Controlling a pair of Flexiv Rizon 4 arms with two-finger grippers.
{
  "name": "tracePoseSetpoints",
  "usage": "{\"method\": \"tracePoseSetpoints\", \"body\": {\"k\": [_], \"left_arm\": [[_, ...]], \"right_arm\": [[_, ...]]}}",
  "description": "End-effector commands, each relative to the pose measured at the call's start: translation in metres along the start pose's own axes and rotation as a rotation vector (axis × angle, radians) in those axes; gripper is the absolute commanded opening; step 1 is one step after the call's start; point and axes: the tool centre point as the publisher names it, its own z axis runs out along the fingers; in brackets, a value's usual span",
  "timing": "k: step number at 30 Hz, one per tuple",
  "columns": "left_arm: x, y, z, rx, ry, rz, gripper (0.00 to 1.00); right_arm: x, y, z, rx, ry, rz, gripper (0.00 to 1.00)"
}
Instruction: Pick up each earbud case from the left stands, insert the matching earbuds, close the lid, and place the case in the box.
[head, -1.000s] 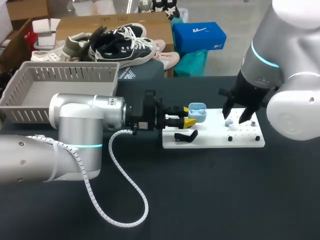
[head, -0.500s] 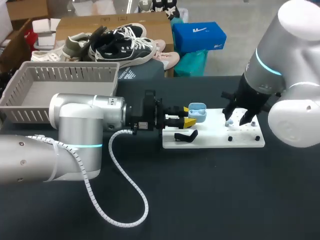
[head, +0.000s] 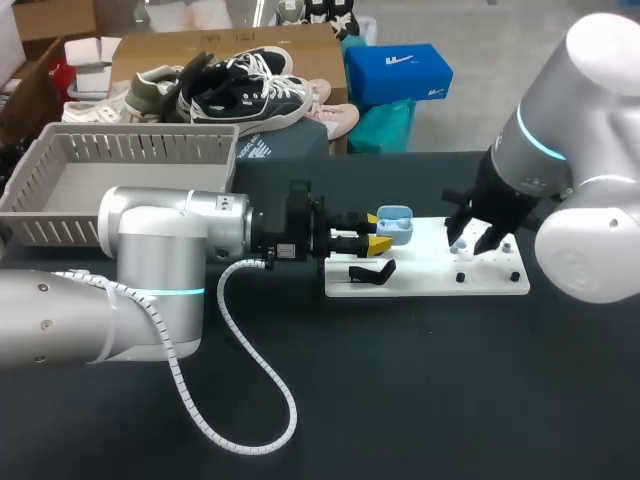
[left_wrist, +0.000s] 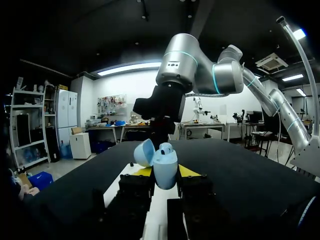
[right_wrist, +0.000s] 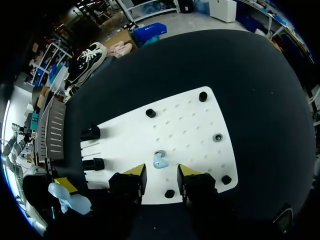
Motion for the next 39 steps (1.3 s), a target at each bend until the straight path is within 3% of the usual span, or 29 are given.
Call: {"method": "tracePoseSetpoints", "body": {"k": [1, 25, 27, 28, 29, 39], "left_arm": [[0.000, -0.001, 0.000, -0.005, -0.001, 0.001, 0.00], [0.000, -0.001, 0.000, -0.005, -0.001, 0.001, 0.00], [0.000, -0.001, 0.000, -0.005, -0.001, 0.001, 0.00], [0.000, -0.001, 0.000, -0.005, -0.001, 0.001, 0.00], [0.000, -0.001, 0.000, -0.005, -0.001, 0.001, 0.00], [0.000, -0.001, 0.000, -0.005, -0.001, 0.001, 0.00]], "right_arm": [[-0.004, 0.001, 0.004, -0.005, 0.000, 0.006, 0.37], [-0.008, 0.002, 0.015, -0.005, 0.035, 0.003, 0.27], [-0.009, 0.003, 0.016, -0.004, 0.038, 0.000, 0.23], [-0.009, 0.003, 0.016, -0.003, 0.041, -0.002, 0.17], [-0.009, 0.003, 0.016, -0.003, 0.042, -0.003, 0.00], [-0.008, 0.003, 0.005, -0.003, 0.044, 0.001, 0.00]]}}
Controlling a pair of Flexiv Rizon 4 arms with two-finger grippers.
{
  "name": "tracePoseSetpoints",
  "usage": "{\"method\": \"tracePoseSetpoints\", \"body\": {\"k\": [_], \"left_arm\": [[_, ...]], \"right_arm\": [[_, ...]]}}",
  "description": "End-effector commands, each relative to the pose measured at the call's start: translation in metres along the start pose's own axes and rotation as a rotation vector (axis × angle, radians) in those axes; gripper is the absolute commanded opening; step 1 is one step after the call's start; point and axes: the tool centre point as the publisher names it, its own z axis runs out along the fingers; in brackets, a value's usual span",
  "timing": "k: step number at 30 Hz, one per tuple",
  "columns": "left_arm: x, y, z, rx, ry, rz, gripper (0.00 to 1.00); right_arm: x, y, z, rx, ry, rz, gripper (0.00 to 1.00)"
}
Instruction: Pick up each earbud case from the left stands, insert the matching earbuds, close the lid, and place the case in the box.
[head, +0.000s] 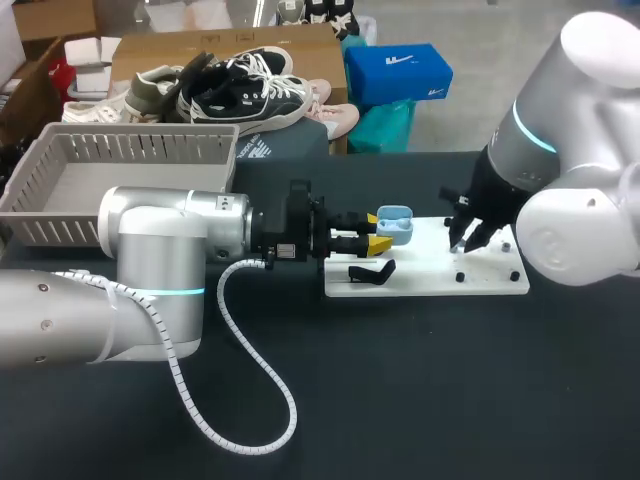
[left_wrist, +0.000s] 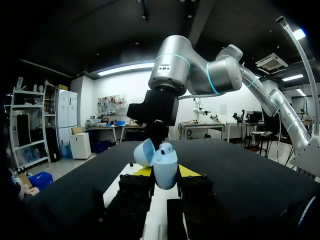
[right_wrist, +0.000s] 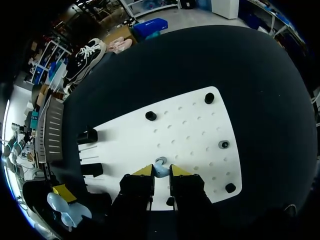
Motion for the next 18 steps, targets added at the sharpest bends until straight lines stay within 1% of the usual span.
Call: {"method": "tracePoseSetpoints", "body": {"k": [1, 5, 11, 15, 18], "left_arm": [[0.000, -0.001, 0.000, -0.005, -0.001, 0.001, 0.00], [0.000, -0.001, 0.000, -0.005, -0.001, 0.001, 0.00], [0.000, -0.001, 0.000, -0.005, -0.001, 0.001, 0.00], [0.000, -0.001, 0.000, -0.005, -0.001, 0.001, 0.00], [0.000, -0.001, 0.000, -0.005, -0.001, 0.001, 0.00]], "right_arm": [[0.001, 0.001, -0.010, -0.001, 0.001, 0.005, 0.00], [0.005, 0.002, -0.029, -0.001, -0.027, 0.012, 0.00], [0.012, 0.001, -0.075, -0.010, -0.082, 0.027, 0.00], [0.017, 0.008, -0.110, -0.024, -0.088, 0.022, 0.00], [0.022, 0.021, -0.132, -0.017, -0.063, -0.015, 0.00]]}}
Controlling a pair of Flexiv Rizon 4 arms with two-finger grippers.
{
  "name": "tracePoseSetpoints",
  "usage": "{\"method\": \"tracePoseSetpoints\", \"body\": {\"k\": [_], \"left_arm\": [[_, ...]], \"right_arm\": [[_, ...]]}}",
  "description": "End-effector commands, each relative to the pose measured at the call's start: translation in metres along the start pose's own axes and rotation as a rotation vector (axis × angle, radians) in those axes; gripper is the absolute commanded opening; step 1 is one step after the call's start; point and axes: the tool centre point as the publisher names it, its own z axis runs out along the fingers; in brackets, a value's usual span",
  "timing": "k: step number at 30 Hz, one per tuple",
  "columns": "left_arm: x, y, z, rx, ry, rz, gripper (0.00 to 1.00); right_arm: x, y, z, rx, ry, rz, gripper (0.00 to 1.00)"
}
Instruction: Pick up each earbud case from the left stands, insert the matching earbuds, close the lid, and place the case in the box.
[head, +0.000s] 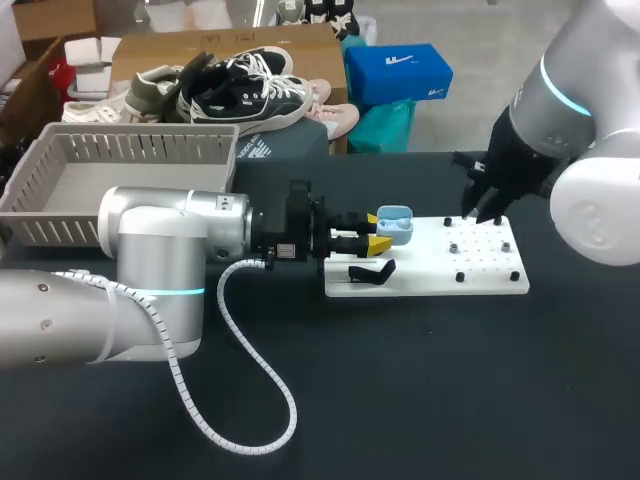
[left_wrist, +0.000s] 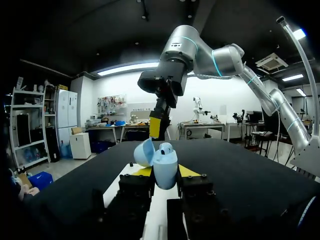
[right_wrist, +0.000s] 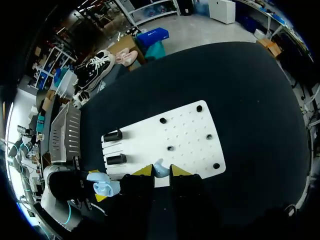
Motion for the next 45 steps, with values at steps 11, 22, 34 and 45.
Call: {"method": "tracePoseSetpoints", "body": {"k": [11, 22, 34, 45], "left_arm": [[0.000, -0.001, 0.000, -0.005, -0.001, 0.001, 0.00], [0.000, -0.001, 0.000, -0.005, -0.001, 0.001, 0.00], [0.000, -0.001, 0.000, -0.005, -0.001, 0.001, 0.00], [0.000, -0.001, 0.000, -0.005, -0.001, 0.001, 0.00]], "right_arm": [[0.040, 0.067, -0.075, 0.092, 0.134, -0.236, 0.00], [0.059, 0.102, -0.067, 0.107, 0.203, -0.384, 0.00], [0.065, 0.107, -0.042, 0.102, 0.217, -0.371, 0.00], [0.068, 0.116, -0.020, 0.083, 0.236, -0.358, 0.00]]}}
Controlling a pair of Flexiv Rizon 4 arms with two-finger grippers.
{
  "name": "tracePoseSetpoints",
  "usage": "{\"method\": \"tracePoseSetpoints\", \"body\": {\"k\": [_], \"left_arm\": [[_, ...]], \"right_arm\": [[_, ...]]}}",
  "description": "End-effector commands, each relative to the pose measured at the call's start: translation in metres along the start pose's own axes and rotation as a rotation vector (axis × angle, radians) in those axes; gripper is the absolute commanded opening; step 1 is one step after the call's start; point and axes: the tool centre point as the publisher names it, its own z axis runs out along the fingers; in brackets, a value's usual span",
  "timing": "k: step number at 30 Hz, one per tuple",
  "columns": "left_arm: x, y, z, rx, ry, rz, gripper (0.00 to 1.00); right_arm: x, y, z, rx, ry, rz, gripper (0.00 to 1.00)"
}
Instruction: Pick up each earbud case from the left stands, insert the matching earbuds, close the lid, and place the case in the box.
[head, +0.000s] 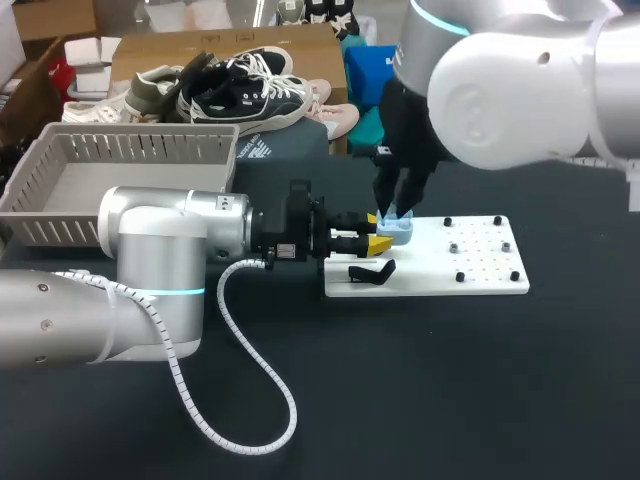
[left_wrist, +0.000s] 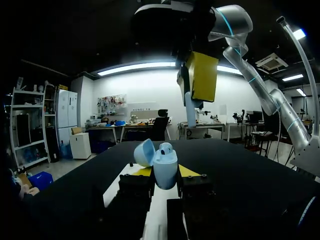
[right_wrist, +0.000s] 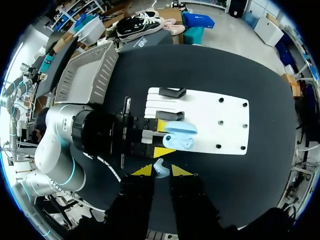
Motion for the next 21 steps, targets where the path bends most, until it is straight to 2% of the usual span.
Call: {"method": "tracePoseSetpoints", "body": {"k": [1, 13, 21], "left_arm": [[0.000, -0.001, 0.000, -0.005, -0.001, 0.001, 0.00], [0.000, -0.001, 0.000, -0.005, -0.001, 0.001, 0.00], [0.000, -0.001, 0.000, -0.005, -0.001, 0.001, 0.00]], "right_arm": [[-0.009, 0.002, 0.011, 0.009, 0.006, 0.009, 0.00], [-0.009, 0.002, 0.011, 0.009, 0.006, 0.009, 0.00], [-0.021, -0.005, 0.018, 0.026, -0.033, -0.008, 0.00]]}}
